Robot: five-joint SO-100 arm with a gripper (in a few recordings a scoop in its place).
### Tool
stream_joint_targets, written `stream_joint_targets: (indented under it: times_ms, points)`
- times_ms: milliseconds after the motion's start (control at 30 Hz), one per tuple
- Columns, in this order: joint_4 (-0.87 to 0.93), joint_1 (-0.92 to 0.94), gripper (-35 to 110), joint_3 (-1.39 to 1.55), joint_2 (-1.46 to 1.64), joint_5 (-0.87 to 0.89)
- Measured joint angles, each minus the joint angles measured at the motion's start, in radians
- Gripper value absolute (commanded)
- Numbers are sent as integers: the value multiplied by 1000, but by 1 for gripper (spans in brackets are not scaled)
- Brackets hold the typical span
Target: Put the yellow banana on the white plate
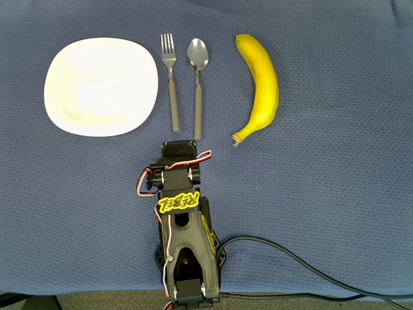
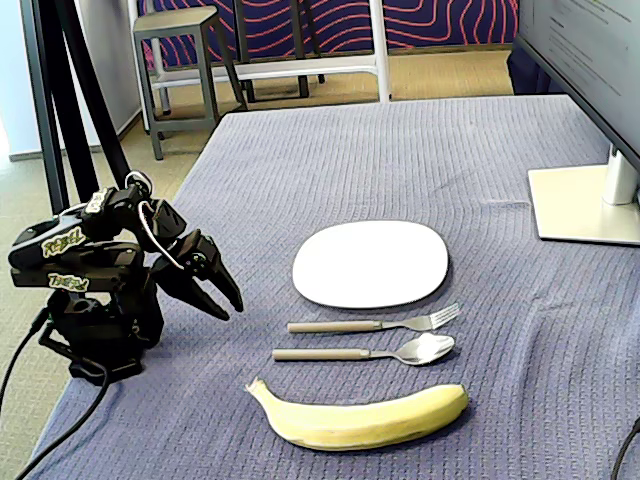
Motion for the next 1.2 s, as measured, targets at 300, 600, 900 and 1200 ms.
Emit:
stream_joint_targets:
  times_ms: [300, 600, 900, 1200]
  points:
    - [-87, 14, 0, -41, -94, -2]
    - [-94, 12, 16, -144, -221, 72]
    - [-118, 11, 29, -296, -422, 345]
    - [-155, 83, 28, -537, -787, 650]
